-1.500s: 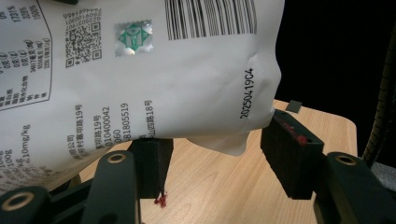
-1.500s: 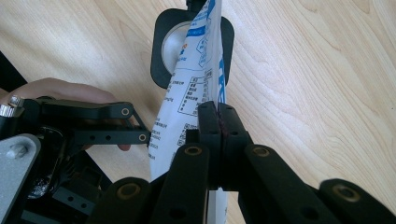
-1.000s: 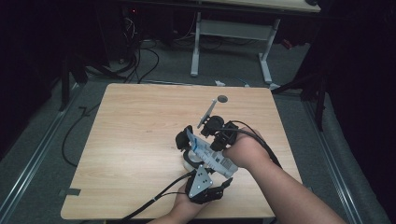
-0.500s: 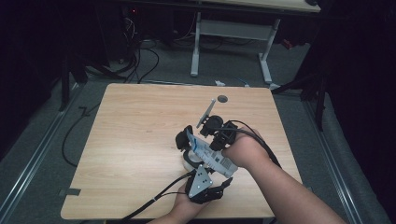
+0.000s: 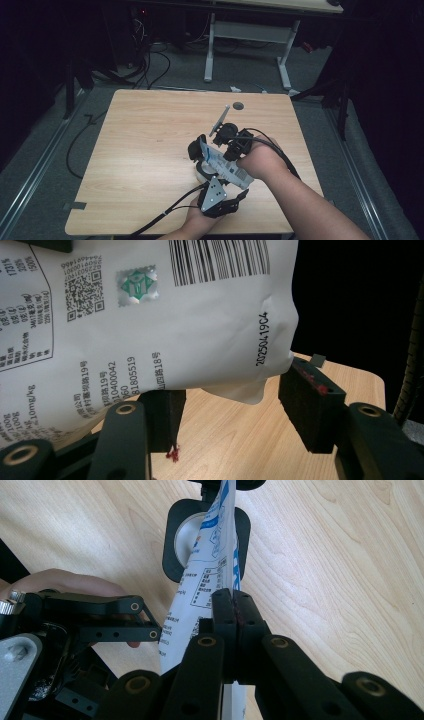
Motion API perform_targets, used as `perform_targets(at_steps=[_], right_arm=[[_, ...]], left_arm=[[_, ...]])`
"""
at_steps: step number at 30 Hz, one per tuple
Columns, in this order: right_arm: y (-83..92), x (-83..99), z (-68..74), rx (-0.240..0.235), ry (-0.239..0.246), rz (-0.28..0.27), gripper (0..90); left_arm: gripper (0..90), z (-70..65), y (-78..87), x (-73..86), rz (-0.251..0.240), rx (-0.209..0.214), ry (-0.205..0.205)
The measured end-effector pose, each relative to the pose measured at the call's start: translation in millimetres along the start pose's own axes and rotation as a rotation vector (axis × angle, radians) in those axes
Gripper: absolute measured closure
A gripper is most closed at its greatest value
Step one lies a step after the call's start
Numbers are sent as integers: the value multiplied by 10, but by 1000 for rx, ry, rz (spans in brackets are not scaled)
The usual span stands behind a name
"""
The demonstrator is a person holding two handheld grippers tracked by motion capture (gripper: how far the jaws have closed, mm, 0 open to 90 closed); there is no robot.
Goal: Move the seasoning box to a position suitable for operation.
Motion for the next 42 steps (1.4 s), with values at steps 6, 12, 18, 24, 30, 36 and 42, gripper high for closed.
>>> perform_targets(at_steps=[6,12,18,24,30,36,42], right_arm=[[-2,-11,5,1,4,-3,900],[0,-30,11,1,4,-5,900],[9,-55,18,3,9,-7,900],[7,-61,15,2,12,-10,900],[1,-64,12,2,14,-11,900],[-6,-51,9,-4,10,-7,900],[-6,-49,9,-5,10,-8,900]], left_arm=[[455,3,4,-4,0,-3,0],[455,14,10,-18,-4,-6,4],[457,23,16,-31,-9,-9,6],[457,26,18,-31,-9,-9,6],[458,27,17,-28,-9,-10,5],[459,17,13,-22,-8,-7,2],[460,13,12,-25,-11,-5,3]])
Point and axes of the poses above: each handheld gripper's, and its own axes: y roughly backward along the jaws, x roughly out of its underside, z roughly to its left, the point moved 5 cm from there along -y, roughly forward along the jaws, and after that the axes turned 1 degree about y, right-handed, at the moved point
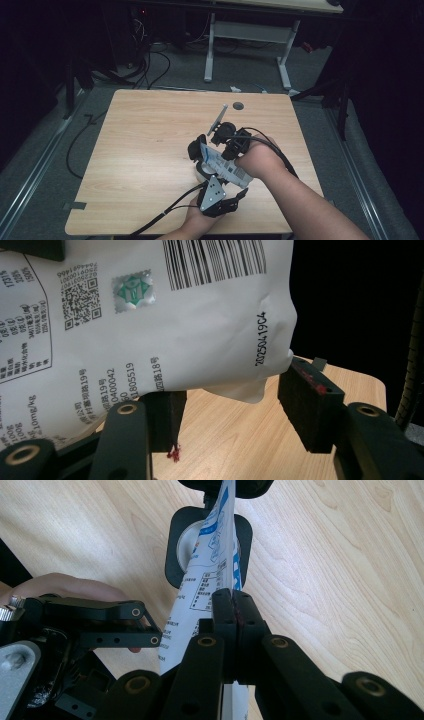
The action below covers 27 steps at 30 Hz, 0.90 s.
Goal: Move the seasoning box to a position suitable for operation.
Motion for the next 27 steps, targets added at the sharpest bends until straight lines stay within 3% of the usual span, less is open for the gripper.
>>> perform_targets(at_steps=[27], right_arm=[[6,-22,-3,8,2,0,900]], left_arm=[[462,6,2,-23,-10,-3,5]])
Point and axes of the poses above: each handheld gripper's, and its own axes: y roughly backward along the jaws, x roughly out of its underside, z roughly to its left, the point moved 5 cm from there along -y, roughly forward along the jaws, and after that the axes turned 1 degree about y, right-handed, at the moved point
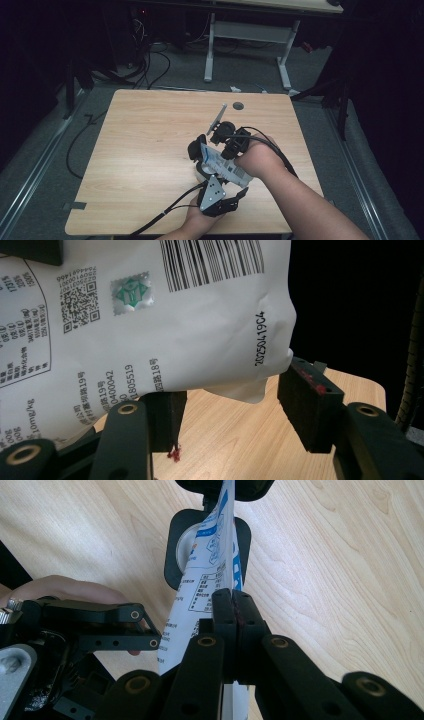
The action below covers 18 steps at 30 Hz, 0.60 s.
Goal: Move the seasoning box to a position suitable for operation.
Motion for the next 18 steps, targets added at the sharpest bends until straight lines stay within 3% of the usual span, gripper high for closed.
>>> perform_targets(at_steps=[18], right_arm=[[-7,-1,5,-1,3,0,900]], left_arm=[[464,-5,2,3,-1,0,-4]])
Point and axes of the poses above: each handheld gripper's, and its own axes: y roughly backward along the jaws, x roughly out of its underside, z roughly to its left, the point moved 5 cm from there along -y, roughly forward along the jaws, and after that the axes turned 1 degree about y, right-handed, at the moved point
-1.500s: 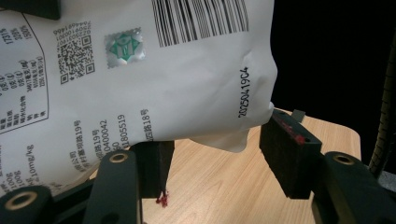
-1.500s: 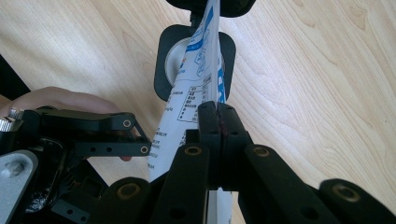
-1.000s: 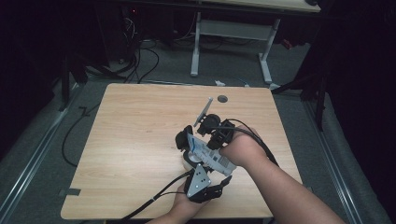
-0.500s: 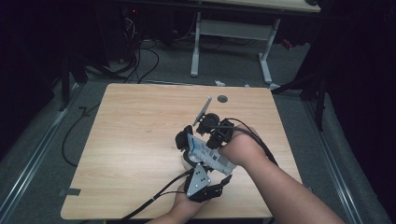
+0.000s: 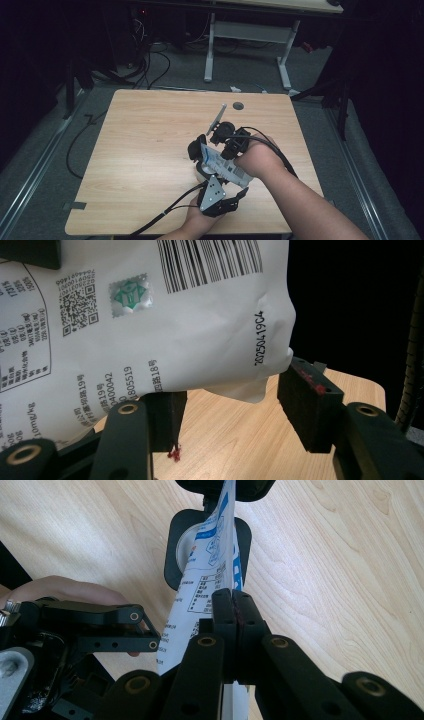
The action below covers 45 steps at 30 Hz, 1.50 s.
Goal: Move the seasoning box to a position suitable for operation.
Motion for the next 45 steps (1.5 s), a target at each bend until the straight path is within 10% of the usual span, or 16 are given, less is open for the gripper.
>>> perform_targets(at_steps=[45], right_arm=[[-62,66,15,-22,-12,5,900]], left_arm=[[471,-1,-8,125,30,4,-24]])
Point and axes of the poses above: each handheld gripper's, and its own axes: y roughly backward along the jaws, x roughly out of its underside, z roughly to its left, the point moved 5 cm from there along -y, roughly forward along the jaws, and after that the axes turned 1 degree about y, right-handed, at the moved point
